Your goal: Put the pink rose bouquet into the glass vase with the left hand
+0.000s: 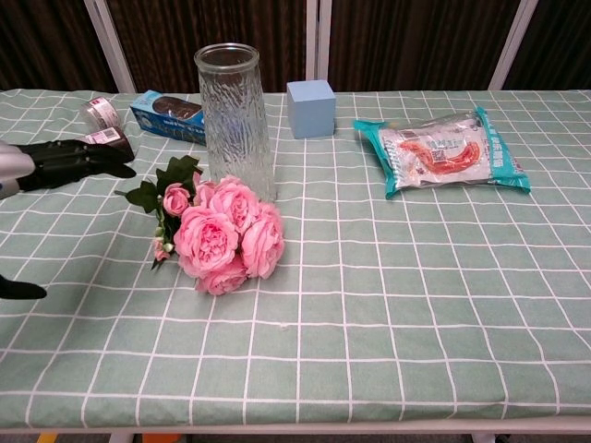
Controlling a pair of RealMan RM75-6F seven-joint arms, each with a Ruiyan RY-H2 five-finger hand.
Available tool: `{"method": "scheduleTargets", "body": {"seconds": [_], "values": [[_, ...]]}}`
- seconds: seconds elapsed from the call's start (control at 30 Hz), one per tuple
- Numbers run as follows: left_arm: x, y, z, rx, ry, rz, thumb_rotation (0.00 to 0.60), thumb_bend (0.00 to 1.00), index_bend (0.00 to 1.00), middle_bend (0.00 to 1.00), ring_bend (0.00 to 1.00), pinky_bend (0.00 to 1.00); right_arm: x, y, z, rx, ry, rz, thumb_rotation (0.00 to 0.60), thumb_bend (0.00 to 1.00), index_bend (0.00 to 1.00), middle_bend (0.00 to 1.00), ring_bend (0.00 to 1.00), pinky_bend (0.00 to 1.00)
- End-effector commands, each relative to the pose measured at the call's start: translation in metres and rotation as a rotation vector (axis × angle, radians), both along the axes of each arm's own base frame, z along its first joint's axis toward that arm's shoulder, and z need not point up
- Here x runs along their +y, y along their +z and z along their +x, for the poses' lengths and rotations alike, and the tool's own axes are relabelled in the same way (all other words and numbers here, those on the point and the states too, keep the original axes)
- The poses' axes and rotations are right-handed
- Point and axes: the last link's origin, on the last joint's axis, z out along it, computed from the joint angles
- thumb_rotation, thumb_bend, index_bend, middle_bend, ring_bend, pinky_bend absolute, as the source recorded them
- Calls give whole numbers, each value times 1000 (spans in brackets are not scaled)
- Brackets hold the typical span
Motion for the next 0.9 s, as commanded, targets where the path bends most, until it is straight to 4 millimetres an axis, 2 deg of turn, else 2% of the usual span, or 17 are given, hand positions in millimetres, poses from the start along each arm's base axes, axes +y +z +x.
{"method": "scheduleTargets", "body": {"seconds": [0.03,0.27,0.5,0.9], "values": [[9,-6,4,6,8,-10,600,5,81,7,0,204,0,0,0,2,0,1,600,136,0,0,0,0],[31,-14,9,5,75,-57,600,6,71,7,0,204,-2,-1,0,2,-3,7,600,136,0,0,0,0],[53,-17,24,16,89,-82,600,6,62,7,0,204,-5,-2,-1,3,-3,14,600,136,0,0,0,0],[63,-31,48,53,65,-136,600,7,57,7,0,204,-8,-1,-4,0,-17,12,600,136,0,0,0,0]]}}
